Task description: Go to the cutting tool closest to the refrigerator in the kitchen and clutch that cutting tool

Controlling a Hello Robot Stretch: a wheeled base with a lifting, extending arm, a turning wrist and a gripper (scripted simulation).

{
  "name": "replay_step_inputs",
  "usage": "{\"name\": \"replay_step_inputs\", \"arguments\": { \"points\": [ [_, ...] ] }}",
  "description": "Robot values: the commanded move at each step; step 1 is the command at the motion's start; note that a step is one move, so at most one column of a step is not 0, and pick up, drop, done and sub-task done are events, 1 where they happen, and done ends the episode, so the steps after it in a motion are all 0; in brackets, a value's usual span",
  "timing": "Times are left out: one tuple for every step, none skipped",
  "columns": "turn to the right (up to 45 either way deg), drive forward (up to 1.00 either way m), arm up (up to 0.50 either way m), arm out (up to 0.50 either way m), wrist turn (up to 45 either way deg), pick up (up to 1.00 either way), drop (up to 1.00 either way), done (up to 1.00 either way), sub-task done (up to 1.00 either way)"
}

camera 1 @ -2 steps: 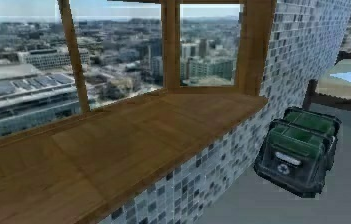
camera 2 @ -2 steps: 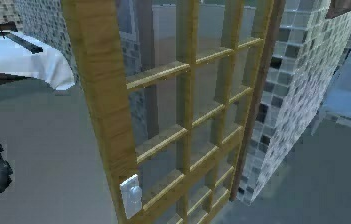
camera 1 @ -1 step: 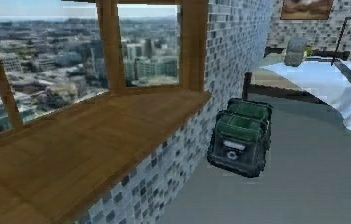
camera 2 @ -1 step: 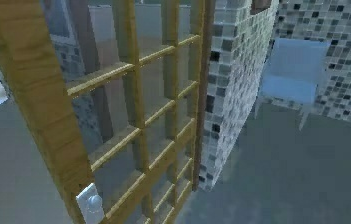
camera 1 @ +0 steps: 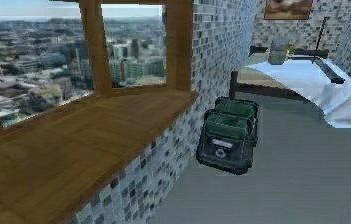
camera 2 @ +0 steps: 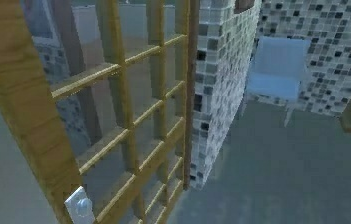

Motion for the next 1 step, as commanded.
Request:
{"name": "replay_step_inputs", "arguments": {
  "points": [
    [0.0,0.30,0.00,0.00,0.0,0.00,0.00,0.00,0.00]
  ]
}}
